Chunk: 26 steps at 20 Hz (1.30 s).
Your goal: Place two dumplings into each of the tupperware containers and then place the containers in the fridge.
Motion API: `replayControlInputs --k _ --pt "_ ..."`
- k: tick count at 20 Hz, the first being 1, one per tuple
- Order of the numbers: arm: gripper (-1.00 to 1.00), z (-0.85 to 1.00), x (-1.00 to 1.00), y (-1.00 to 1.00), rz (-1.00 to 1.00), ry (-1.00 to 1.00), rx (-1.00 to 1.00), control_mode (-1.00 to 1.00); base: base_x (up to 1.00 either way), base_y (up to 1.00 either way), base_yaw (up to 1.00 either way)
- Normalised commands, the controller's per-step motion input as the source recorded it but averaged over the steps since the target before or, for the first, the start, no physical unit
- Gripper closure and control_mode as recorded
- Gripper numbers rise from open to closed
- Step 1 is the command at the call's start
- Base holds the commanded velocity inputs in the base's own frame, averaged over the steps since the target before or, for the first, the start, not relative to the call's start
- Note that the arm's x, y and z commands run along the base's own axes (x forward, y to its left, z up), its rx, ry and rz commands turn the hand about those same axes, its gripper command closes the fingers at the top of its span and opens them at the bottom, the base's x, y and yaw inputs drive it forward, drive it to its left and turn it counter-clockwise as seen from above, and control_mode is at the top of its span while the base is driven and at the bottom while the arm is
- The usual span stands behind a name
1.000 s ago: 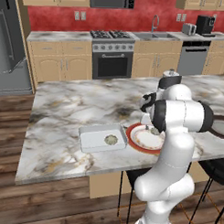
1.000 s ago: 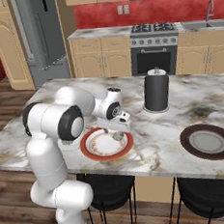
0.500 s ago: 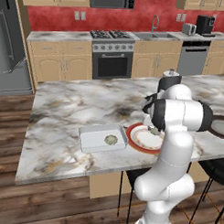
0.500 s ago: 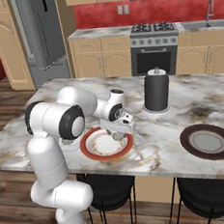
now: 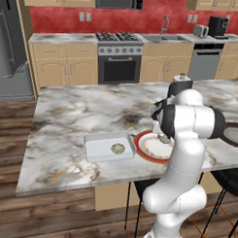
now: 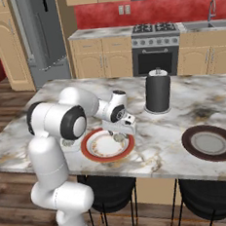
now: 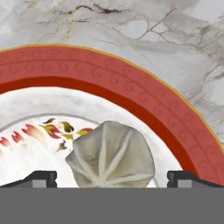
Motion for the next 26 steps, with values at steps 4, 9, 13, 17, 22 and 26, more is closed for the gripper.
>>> replayControlInputs --k 4,9,13,17,22,26 --pt "-1.0 -0.14 0.22 0.0 0.0 0.0 0.0 -1.0 0.0 0.0 0.0" --pt "-1.0 -0.07 0.05 0.0 0.0 0.04 0.0 -1.0 0.0 0.0 0.0" --pt "-1.0 0.0 -0.11 0.0 -0.01 0.04 0.0 -1.0 0.0 0.0 0.0" --pt "-1.0 0.0 -0.23 0.0 -0.03 0.04 0.0 -1.0 0.0 0.0 0.0" --pt "-1.0 -0.03 -0.12 0.0 -0.03 0.07 0.0 -1.0 0.0 0.0 0.0" --pt "-1.0 -0.12 -0.05 0.0 -0.02 0.06 0.0 -1.0 0.0 0.0 0.0"
